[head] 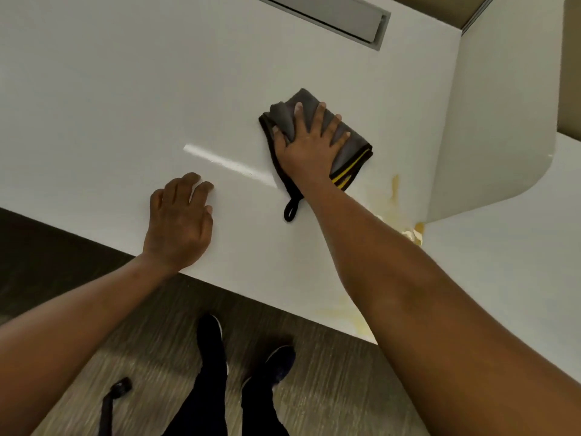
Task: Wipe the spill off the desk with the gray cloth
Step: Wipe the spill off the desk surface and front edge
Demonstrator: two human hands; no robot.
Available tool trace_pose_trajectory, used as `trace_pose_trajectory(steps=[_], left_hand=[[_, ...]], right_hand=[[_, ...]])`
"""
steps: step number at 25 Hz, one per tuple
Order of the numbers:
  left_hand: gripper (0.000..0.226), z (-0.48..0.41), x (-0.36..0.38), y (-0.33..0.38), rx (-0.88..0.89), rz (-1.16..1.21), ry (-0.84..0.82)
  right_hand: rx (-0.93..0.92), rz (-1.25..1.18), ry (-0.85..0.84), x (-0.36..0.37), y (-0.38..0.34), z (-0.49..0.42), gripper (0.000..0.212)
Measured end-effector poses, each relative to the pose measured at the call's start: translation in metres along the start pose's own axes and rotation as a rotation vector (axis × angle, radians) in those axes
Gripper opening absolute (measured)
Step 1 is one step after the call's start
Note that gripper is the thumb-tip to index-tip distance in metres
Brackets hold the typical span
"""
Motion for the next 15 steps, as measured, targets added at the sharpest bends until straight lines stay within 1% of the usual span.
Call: trace_pose_trajectory(steps=[2, 4, 6, 8, 10, 12, 13, 15], left_hand=[[0.045, 0.000, 0.001, 0.001, 0.008, -0.015, 0.016], [0.045, 0.000, 0.002, 0.002, 0.012, -0.024, 0.020], [0.046, -0.001, 0.002, 0.000, 0.009, -0.022, 0.017], [0.046, -0.001, 0.002, 0.000, 0.006, -0.025, 0.014], [0.045, -0.001, 0.001, 0.001, 0.007, -0.036, 0.020], [0.045, -0.001, 0.000, 0.003, 0.007, -0.038, 0.018], [0.045, -0.001, 0.000, 0.003, 0.004, -0.032, 0.015], [0.046, -0.001, -0.002, 0.003, -0.006, -0.022, 0.012]], right_hand=[[0.045, 0.024, 0.012, -0.014, 0.037, -0.031, 0.075], [0.129, 0.030, 0.020, -0.027, 0.083, -0.043, 0.075], [0.221, 0.012, 0.033, -0.036, 0.121, -0.031, 0.075], [0.298, -0.008, 0.055, -0.032, 0.140, 0.006, 0.078], [0.319, -0.011, 0.081, -0.020, 0.130, 0.061, 0.083], [0.255, -0.026, 0.070, -0.001, 0.095, 0.109, 0.088], [0.210, -0.035, 0.059, 0.009, 0.074, 0.122, 0.090], [0.143, -0.052, 0.025, 0.018, 0.034, 0.121, 0.092]])
Point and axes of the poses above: each hand's wrist, its own z-axis away from the middle knuckle, its own x-axis out of the palm, y = z × x, the point moved 8 cm from there along -z, towards the middle knuckle, and after that the axes turned 14 degrees about x, right-handed, at the moved point
